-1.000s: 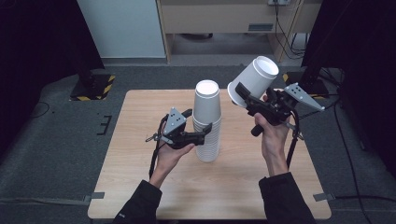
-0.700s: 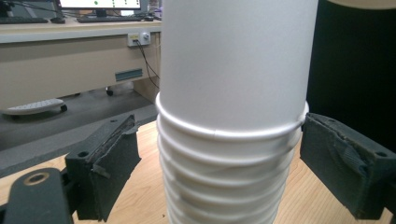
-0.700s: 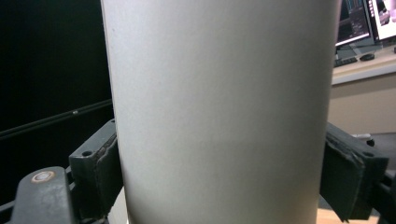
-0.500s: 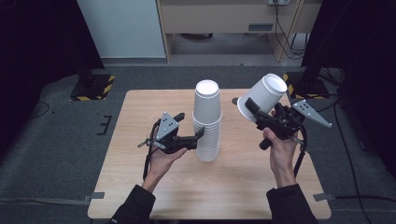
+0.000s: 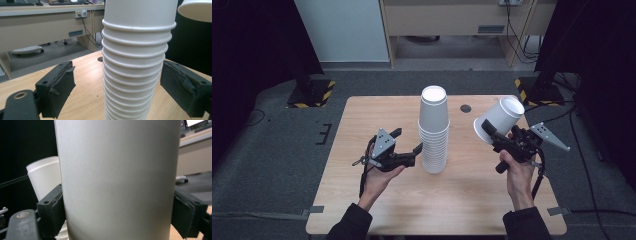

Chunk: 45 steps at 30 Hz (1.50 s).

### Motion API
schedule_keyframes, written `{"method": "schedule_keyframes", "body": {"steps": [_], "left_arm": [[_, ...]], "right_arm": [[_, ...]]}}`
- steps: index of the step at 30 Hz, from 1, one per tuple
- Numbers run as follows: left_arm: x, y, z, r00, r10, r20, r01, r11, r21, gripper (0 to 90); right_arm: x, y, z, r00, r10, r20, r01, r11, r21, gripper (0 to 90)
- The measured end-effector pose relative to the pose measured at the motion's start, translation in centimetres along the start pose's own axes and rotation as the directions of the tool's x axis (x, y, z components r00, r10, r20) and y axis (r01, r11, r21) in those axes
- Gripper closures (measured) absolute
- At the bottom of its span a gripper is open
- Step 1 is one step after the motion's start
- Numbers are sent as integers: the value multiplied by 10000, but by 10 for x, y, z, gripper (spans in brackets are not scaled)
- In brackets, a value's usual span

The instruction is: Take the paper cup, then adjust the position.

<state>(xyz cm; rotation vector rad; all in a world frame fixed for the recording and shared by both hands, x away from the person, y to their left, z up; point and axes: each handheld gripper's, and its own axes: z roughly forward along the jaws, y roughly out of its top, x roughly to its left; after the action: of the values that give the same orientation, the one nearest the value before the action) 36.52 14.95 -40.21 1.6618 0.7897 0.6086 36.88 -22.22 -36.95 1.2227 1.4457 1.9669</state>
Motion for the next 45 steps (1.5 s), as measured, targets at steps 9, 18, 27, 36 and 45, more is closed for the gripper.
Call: {"method": "schedule_keyframes", "body": {"steps": [9, 18, 27, 36, 45], "left_arm": [[-1, -19, -4, 10000, -20, -32, 20, 9999, 137, 112], [-3, -38, -8, 9997, -50, -234, 55, 9997, 240, 109], [-13, -47, -7, 9994, 194, -277, -192, 9998, 93, 105], [-16, -52, -9, 9987, 274, -428, -278, 9996, -90, 105], [-25, -55, -8, 9985, 503, -211, -505, 9986, -136, 104]], "right_arm": [[-18, -26, -18, 9947, 1005, 198, -1007, 9948, 133, 151], [-35, -46, -34, 9813, 1877, 423, -1883, 9820, 125, 150], [-40, -60, -39, 9610, 2689, 638, -2695, 9630, -3, 151], [-46, -82, -43, 9052, 4064, 1239, -4034, 9137, -497, 151], [-49, -89, -47, 8661, 4848, 1217, -4753, 8742, -996, 152]]}}
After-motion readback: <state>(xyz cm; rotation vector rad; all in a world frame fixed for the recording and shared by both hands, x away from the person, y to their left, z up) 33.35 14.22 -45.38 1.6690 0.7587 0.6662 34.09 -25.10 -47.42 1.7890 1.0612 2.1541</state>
